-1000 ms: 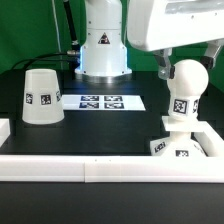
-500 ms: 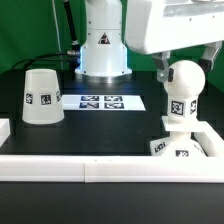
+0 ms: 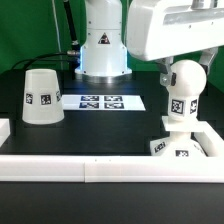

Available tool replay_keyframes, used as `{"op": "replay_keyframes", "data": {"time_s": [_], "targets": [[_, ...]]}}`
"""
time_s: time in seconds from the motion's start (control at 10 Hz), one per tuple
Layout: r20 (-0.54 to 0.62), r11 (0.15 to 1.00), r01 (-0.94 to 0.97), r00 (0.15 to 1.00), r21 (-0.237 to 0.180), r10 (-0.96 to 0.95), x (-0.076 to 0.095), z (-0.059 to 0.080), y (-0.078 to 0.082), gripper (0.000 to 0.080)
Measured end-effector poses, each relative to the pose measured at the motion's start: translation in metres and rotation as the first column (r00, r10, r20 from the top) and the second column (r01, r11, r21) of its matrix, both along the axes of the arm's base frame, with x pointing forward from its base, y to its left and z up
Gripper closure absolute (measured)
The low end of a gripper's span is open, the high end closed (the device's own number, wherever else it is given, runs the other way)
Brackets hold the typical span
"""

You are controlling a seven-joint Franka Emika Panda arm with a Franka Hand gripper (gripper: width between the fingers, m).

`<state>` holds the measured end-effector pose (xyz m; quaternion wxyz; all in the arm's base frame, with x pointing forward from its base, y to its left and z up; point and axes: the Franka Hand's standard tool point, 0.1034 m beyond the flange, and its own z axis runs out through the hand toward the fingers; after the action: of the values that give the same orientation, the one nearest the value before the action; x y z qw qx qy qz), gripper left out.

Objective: Assemble lamp

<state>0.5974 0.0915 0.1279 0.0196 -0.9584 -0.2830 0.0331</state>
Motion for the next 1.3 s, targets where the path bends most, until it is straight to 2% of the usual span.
{"op": "replay_keyframes", "data": {"time_s": [0.6,1.1,1.3], "targets": [[0.002,0.999,0.040,0.999,-0.002,-0.040,0.0004,-0.0001,0.0003,0.0225],[0.017,0.918,0.397,0.918,-0.013,-0.397,0.0019,-0.0008,0.0034,0.0222],[0.032,0.833,0.553,0.833,-0.009,-0.553,0.0026,-0.0009,0.0055,0.0222]]}}
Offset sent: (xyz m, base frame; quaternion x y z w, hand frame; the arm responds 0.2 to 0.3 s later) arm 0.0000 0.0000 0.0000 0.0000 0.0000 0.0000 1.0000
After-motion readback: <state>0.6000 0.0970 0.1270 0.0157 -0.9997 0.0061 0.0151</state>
